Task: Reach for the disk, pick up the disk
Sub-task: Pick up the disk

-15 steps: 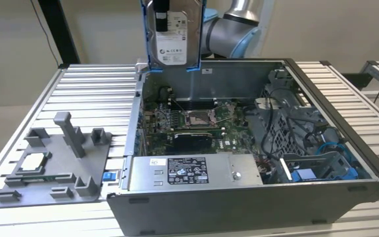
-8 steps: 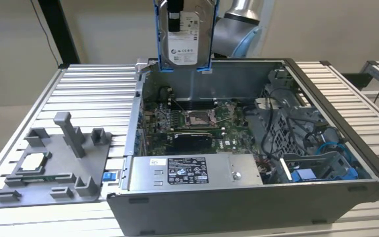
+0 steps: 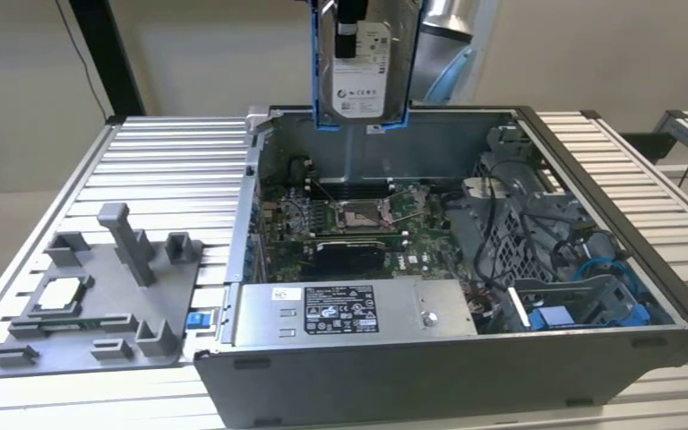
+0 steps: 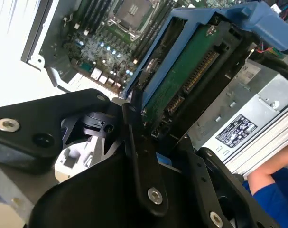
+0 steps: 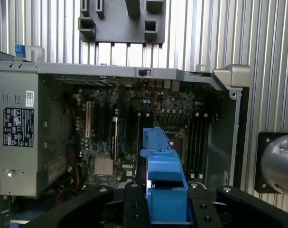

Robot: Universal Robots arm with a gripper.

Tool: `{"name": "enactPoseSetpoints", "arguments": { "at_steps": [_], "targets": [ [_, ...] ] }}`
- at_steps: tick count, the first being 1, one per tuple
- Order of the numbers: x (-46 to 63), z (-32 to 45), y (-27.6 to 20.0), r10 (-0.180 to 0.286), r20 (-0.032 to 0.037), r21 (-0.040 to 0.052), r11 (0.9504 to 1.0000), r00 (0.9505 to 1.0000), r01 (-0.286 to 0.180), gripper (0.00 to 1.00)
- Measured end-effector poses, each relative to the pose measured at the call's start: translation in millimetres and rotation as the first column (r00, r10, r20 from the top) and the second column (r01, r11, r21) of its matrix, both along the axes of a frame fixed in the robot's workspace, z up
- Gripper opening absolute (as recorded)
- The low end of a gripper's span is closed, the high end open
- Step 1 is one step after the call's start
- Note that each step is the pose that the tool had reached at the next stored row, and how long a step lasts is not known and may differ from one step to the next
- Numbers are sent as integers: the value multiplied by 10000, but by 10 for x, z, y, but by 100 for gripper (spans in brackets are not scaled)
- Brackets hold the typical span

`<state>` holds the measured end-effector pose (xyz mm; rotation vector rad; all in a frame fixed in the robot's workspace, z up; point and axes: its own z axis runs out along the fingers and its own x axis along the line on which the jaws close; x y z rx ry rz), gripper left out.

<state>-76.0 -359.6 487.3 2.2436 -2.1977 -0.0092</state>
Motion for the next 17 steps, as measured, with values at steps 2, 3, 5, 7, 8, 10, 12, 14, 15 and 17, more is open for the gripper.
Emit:
{"name": "enactPoseSetpoints", "arguments": {
  "at_steps": [2, 3, 5, 7, 8, 10, 12, 14, 15, 17],
  "targets": [
    [69, 0, -3, -1, 0, -1, 10000, 10000, 1, 0],
    [103, 0, -5, 0, 0, 0, 10000, 10000, 0, 0],
    [168, 0, -7, -1, 0, -1, 10000, 10000, 1, 0],
    [233, 1, -10, 0, 0, -2, 10000, 10000, 0, 0],
    [265, 0, -12, -1, 0, -1, 10000, 10000, 1, 0],
    [328, 0, -15, -1, 0, -1, 10000, 10000, 1, 0],
    [420, 0, -19, -2, 0, -1, 10000, 10000, 2, 0],
    [507, 0, -23, -1, 0, 0, 10000, 10000, 1, 0],
    [534, 0, -24, -1, 1, 0, 10000, 10000, 1, 0],
    [591, 0, -27, 0, 0, 0, 10000, 10000, 0, 0]
  ]
}}
